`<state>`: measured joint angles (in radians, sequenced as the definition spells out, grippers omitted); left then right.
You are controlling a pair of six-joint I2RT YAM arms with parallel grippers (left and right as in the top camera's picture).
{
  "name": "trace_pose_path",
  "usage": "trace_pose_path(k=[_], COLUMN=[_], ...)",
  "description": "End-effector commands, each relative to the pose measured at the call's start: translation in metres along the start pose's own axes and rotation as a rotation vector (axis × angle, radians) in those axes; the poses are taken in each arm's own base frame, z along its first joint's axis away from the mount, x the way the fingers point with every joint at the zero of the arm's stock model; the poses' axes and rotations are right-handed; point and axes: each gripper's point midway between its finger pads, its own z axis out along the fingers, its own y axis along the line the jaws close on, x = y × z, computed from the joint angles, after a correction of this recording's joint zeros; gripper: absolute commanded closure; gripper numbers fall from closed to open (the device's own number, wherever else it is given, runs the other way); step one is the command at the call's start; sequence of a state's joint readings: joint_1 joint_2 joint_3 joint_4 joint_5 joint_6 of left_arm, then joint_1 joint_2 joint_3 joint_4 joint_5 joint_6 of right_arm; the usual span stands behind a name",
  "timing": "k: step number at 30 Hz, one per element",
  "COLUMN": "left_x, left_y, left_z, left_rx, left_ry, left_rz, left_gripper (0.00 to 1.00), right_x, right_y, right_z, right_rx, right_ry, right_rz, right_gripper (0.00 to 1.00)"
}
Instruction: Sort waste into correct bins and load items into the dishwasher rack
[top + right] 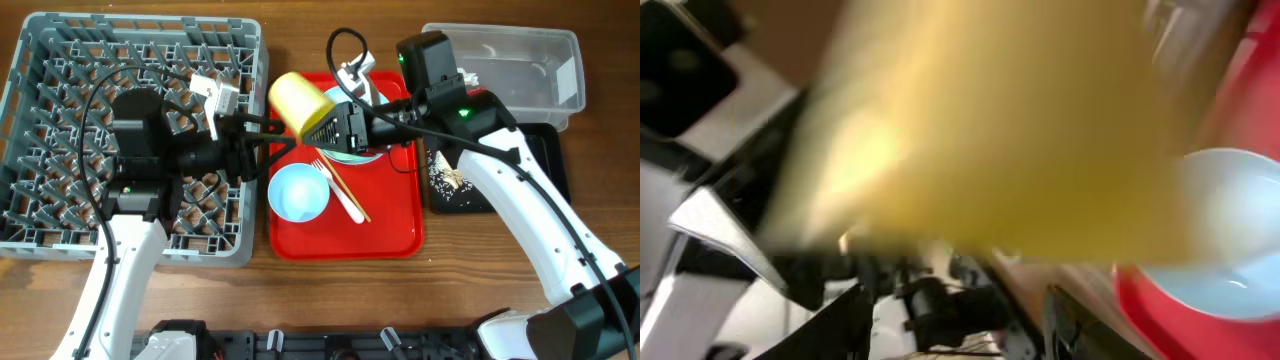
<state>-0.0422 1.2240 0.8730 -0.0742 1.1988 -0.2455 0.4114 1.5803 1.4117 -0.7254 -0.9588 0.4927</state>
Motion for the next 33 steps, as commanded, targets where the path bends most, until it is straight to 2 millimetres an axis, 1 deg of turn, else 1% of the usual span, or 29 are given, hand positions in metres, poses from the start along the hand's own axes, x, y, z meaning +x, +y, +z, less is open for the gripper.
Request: trace_pose_path(k=[1, 3, 4, 7, 10, 13, 14, 17, 18, 19, 20, 22, 23, 24, 25, 27, 28, 30, 33], left_x=[-0.003, -0.001, -0.001, -0.001, -0.001, 0.003, 0.007, 0.011, 0.015, 0.018, 0.020, 0.024, 0.027, 0.030, 0.032, 0.036, 0.037, 0.037, 0.038], left_y=[0.015, 0.020, 0.022, 0.024, 0.025, 0.036, 0.043, 0.056, 0.063, 0.070, 0.073, 0.083, 0.089, 0.094, 0.097, 0.102, 0.105, 0.108, 0.108], left_z=[-0.002, -0.002, -0.002, -0.003, -0.003, -0.005, -0.007, -0.010, -0.013, -0.016, -0.017, -0.022, -0.026, -0.030, -0.032, -0.037, -0.041, -0.050, -0.066], left_rx=[-0.097, -0.123, -0.134, -0.146, -0.150, -0.212, -0.254, -0.330, -0.370, -0.417, -0.435, -0.497, -0.541, -0.574, -0.597, -0.646, -0.673, -0.735, -0.820], left_ry=[-0.013, -0.011, -0.012, -0.014, -0.014, -0.011, -0.007, -0.004, 0.000, 0.004, 0.006, 0.011, 0.015, 0.019, 0.023, 0.028, 0.027, 0.020, 0.003], left_rz=[0.024, 0.007, 0.002, 0.000, -0.003, -0.037, -0.061, -0.094, -0.112, -0.131, -0.138, -0.158, -0.171, -0.182, -0.191, -0.202, -0.203, -0.201, -0.205], left_gripper=[0.37, 0.37, 0.37, 0.37, 0.36, 0.32, 0.30, 0.29, 0.27, 0.27, 0.27, 0.27, 0.26, 0.25, 0.24, 0.22, 0.21, 0.21, 0.19], right_x=[-0.006, -0.005, -0.005, -0.005, -0.007, -0.009, -0.010, -0.016, -0.020, -0.023, -0.025, -0.037, -0.048, -0.057, -0.065, -0.081, -0.087, -0.098, -0.110], right_y=[-0.022, -0.023, -0.023, -0.023, -0.027, -0.031, -0.034, -0.045, -0.052, -0.052, -0.051, -0.056, -0.059, -0.062, -0.064, -0.067, -0.067, -0.066, -0.056], right_z=[-0.002, -0.002, -0.002, -0.002, -0.002, -0.003, -0.004, -0.007, -0.010, -0.010, -0.010, -0.014, -0.018, -0.022, -0.026, -0.034, -0.037, -0.038, -0.041], right_rx=[0.126, 0.130, 0.130, 0.131, 0.155, 0.179, 0.196, 0.262, 0.309, 0.311, 0.314, 0.360, 0.399, 0.438, 0.471, 0.534, 0.554, 0.563, 0.548], right_ry=[-0.045, -0.044, -0.044, -0.044, -0.054, -0.066, -0.074, -0.108, -0.131, -0.134, -0.141, -0.189, -0.227, -0.263, -0.291, -0.349, -0.371, -0.407, -0.451], right_rz=[0.000, 0.004, 0.004, 0.004, 0.007, 0.008, 0.008, 0.004, -0.005, -0.056, -0.080, -0.135, -0.187, -0.236, -0.271, -0.350, -0.377, -0.411, -0.447], right_gripper=[0.45, 0.50, 0.50, 0.50, 0.50, 0.50, 0.50, 0.50, 0.49, 0.48, 0.46, 0.40, 0.34, 0.30, 0.28, 0.21, 0.20, 0.21, 0.23])
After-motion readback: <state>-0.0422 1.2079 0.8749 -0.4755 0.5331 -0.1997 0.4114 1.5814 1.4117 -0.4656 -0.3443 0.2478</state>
